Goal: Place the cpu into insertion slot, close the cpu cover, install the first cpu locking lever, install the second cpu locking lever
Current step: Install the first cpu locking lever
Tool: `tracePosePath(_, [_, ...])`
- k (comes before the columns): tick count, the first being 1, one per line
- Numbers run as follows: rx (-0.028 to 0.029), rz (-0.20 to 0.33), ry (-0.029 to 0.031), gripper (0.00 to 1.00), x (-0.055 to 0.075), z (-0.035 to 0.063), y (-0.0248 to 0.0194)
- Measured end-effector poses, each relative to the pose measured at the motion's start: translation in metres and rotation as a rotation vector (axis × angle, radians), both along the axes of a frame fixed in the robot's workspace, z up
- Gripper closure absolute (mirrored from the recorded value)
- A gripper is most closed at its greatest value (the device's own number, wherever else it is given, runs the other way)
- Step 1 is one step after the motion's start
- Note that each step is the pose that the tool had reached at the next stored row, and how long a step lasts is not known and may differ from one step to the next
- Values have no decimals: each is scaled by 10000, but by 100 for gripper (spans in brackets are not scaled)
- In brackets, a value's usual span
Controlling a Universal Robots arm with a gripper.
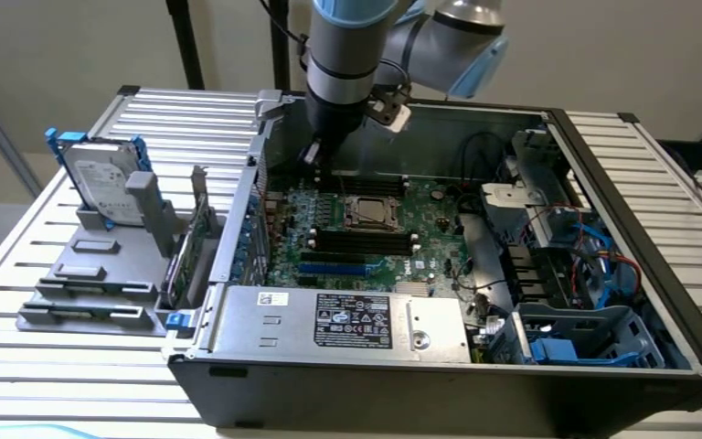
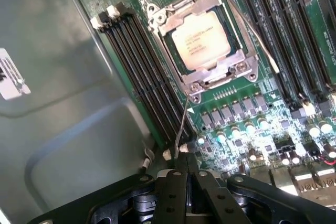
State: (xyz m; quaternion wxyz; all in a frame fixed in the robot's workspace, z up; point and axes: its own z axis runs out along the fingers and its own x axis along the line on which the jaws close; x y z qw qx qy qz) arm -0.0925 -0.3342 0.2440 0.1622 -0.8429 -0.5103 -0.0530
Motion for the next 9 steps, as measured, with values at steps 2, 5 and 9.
tracePosePath(2, [1, -3, 0, 89, 79, -1, 0])
tracePosePath(5, [0, -3, 0, 89, 211, -2, 0])
tracePosePath(9, [1, -2, 0, 89, 388, -8, -2])
